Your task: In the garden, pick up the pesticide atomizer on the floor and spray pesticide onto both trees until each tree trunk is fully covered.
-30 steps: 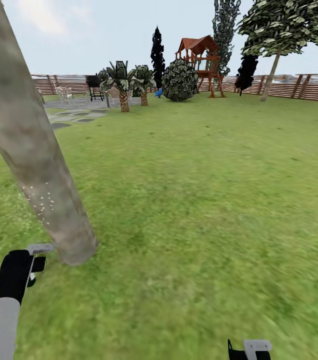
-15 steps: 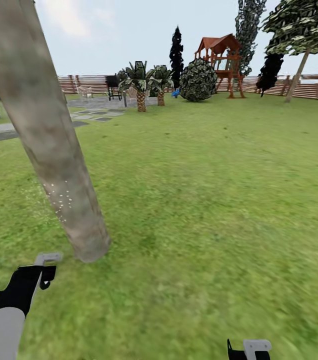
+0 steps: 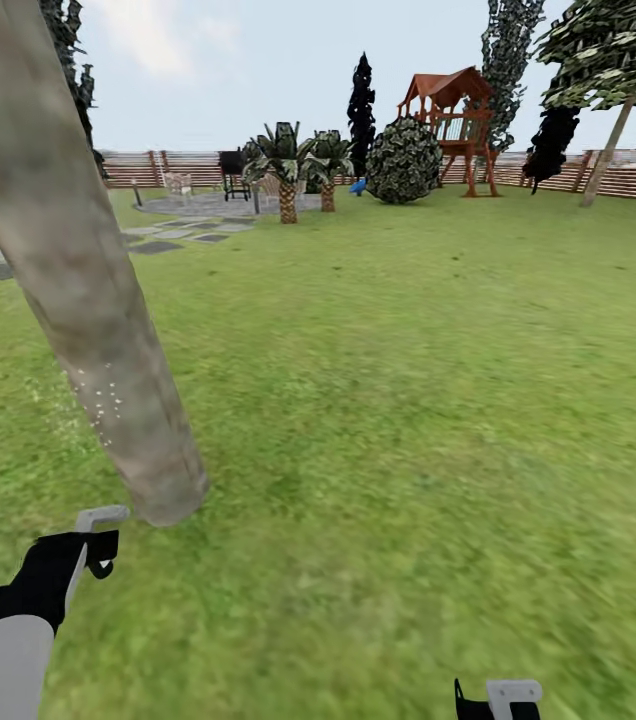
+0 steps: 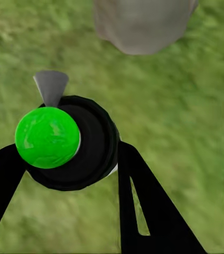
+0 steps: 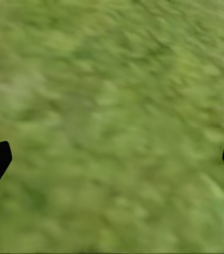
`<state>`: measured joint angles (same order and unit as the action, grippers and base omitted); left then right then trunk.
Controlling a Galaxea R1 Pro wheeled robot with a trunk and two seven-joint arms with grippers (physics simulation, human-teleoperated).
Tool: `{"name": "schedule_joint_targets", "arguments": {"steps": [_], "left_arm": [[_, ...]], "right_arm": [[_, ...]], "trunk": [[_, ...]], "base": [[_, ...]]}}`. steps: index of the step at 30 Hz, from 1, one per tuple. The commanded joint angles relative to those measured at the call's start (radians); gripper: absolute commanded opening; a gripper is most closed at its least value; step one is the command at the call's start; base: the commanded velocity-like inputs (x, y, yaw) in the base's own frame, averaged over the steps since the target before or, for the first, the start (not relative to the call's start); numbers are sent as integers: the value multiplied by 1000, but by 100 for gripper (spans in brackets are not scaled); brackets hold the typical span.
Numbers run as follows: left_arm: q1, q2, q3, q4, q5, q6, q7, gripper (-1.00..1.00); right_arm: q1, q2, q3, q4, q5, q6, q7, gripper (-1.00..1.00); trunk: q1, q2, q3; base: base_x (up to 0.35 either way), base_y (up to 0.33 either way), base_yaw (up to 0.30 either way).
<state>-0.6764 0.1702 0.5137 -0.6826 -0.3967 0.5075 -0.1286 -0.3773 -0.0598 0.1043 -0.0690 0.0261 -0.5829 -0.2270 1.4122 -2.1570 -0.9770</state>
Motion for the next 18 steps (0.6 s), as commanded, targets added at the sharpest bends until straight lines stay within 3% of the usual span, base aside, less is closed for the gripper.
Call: {"name": "schedule_joint_targets", "arguments": {"steps": [1,5,18], "left_arm": [[0,0,0,0,0,0,0,-100],[0,0,0,-1,1,-1,0,-100],[0,0,0,-9,2,0,0,-100]], "right_arm": [[0,0,0,0,0,0,0,100],[0,1,0,0,0,0,0,100],[0,3,0,0,0,0,0,100]], "trunk": [[0,0,0],[0,0,0],[0,0,0]], "base": [[258,-168,0],[277,-149,92],[147,-242,272]]}}
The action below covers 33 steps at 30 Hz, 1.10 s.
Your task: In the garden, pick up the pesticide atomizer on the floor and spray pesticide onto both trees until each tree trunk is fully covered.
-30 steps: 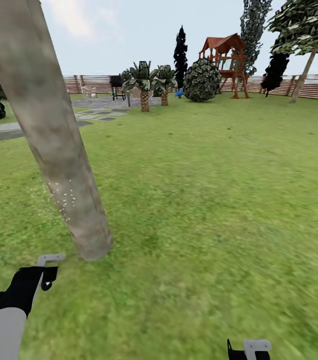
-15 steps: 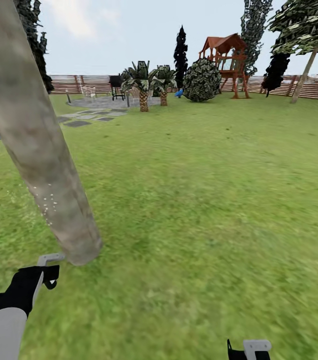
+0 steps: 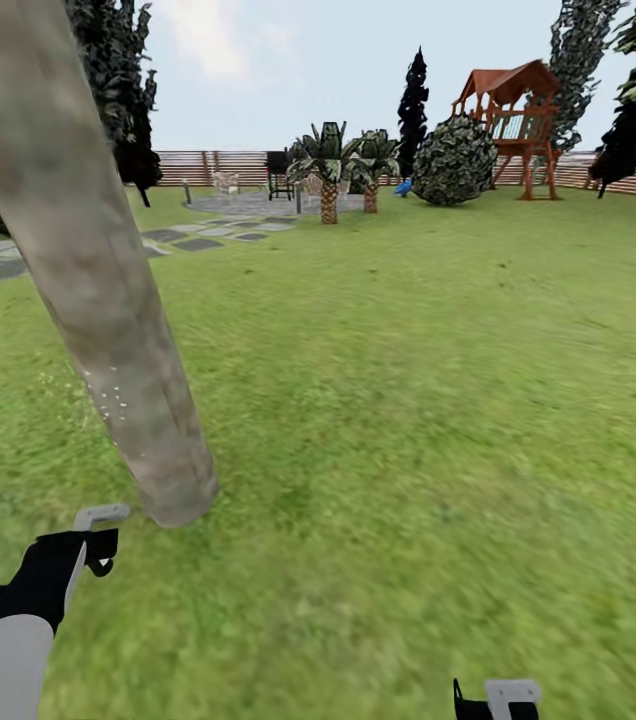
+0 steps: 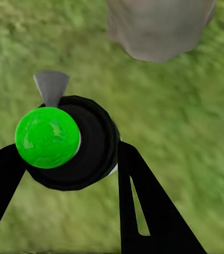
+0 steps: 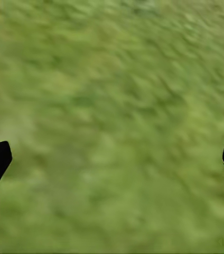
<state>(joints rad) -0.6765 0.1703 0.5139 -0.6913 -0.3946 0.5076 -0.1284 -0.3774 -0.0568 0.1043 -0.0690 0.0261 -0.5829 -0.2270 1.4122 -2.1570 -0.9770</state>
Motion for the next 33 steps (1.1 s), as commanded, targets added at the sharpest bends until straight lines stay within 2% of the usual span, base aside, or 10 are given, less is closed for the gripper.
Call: {"name": "schedule_joint_targets", "arguments": {"steps": [1,13,21,27,30,33], "left_arm": [[0,0,0,0,0,0,0,-100],[0,0,0,0,0,0,1,-100],[0,0,0,-1,0,0,1,-100],[0,2,1,-4,3,0,0,-100],[-11,8,-6,-3,35,-1,-1,-100],[-23,20,-10,-3,45,8,-3,-100]], "right_arm": [[0,0,0,0,0,0,0,100],[0,1,0,0,0,0,0,100],[0,2,0,0,0,0,0,100],[0,-4,0,0,0,0,0,100],[0,-5,0,0,0,0,0,100],[0,-5,0,0,0,0,0,100]], "trunk": [[0,0,0],[0,0,0],[0,0,0],[0,0,0],[0,0,0],[0,0,0]], "base": [[53,-267,197],[58,-276,21],[75,-277,238],[40,-276,33],[-105,-151,0],[-15,-20,0]]}}
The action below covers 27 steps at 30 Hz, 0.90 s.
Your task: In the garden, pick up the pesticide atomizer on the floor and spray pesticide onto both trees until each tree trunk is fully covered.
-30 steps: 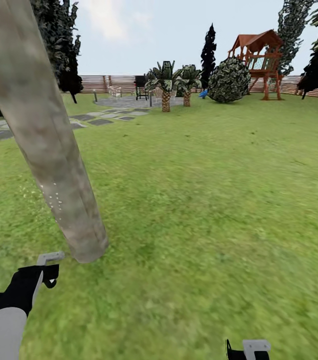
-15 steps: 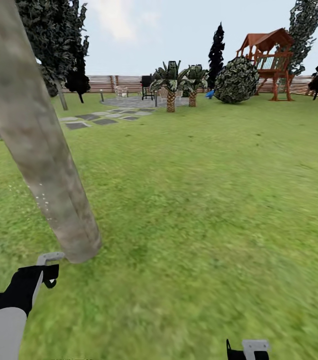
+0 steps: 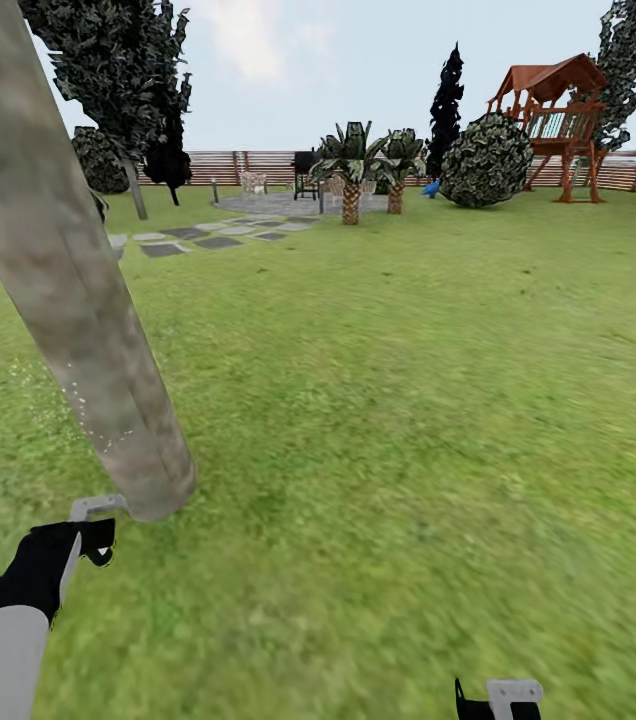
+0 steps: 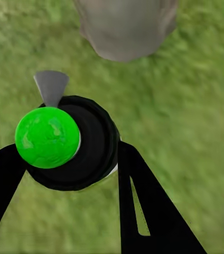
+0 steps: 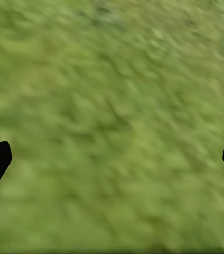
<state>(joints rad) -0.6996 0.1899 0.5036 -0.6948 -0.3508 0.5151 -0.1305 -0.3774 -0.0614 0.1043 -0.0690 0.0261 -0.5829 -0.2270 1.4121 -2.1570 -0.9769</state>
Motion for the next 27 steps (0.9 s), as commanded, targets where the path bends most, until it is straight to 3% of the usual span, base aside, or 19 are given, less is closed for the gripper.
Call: {"name": "schedule_joint_targets", "arguments": {"steps": [1,3,4,6,8,9,11,13,16,19,21,24,27], "left_arm": [[-18,7,-2,1,0,2,-1,-100],[-59,27,-4,9,0,5,-2,-100],[-81,62,-4,13,1,7,-8,-100],[-88,105,-4,15,5,8,-14,-100],[-90,115,-6,15,4,8,-14,-100],[-90,100,-7,16,4,8,-14,-100],[-91,44,-23,15,3,8,-9,-100],[-92,27,-35,15,4,8,-11,-100],[-117,42,-41,15,4,11,-11,-100],[-131,84,-42,14,6,12,-13,-100],[-132,68,-43,12,6,13,-13,-100],[-136,21,-54,3,4,13,-12,-100],[-167,38,-54,2,3,56,-14,-100]], "right_arm": [[0,0,0,0,0,0,0,100],[0,0,0,0,0,0,0,100],[0,0,0,0,0,0,0,100],[0,0,0,-1,0,0,0,100],[0,0,0,-1,0,0,0,100],[0,0,0,-1,0,0,0,100],[0,0,0,-2,0,0,0,100],[0,0,0,-2,0,0,0,100],[0,0,0,-1,0,1,1,100],[0,0,0,-2,0,0,1,100],[0,0,0,-2,0,0,2,100],[0,0,0,-1,0,0,2,100],[0,0,0,-1,0,1,2,100]], "trunk": [[0,0,0],[0,0,0],[0,0,0],[0,0,0],[0,0,0],[0,0,0],[0,0,0],[0,0,0],[0,0,0],[0,0,0],[0,0,0],[0,0,0],[0,0,0]], "base": [[-2,-3,0],[-1,-1,0],[0,0,0],[0,0,0],[0,0,0],[0,0,0],[0,0,0],[0,0,0],[0,0,0],[0,0,0],[0,0,0],[0,0,0],[0,0,0]]}}
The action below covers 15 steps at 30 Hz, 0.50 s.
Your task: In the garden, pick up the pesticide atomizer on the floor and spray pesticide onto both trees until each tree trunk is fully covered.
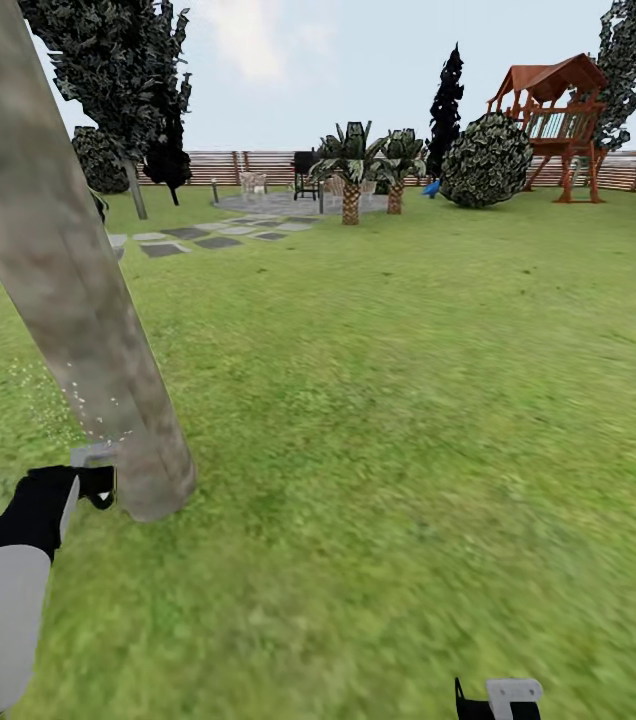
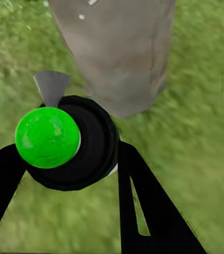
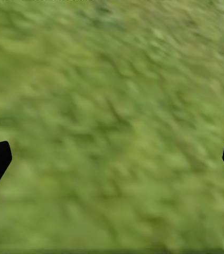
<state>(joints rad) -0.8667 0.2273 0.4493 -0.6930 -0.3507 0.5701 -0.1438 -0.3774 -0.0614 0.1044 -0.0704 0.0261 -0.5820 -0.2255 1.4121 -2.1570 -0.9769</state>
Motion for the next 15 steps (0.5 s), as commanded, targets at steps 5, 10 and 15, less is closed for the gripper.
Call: {"name": "schedule_joint_targets", "arguments": {"steps": [5,10,15], "left_arm": [[-15,45,-1,-1,7,19,-1,-100],[-31,-48,-58,-2,4,18,8,-100],[-70,-14,-61,0,2,26,5,-100]], "right_arm": [[0,0,0,0,0,-1,-1,100],[0,1,0,0,0,-1,-2,100],[0,0,0,1,0,1,-2,100]], "trunk": [[0,0,0],[0,0,0],[0,0,0]], "base": [[0,0,165],[0,0,273],[0,0,276]]}}
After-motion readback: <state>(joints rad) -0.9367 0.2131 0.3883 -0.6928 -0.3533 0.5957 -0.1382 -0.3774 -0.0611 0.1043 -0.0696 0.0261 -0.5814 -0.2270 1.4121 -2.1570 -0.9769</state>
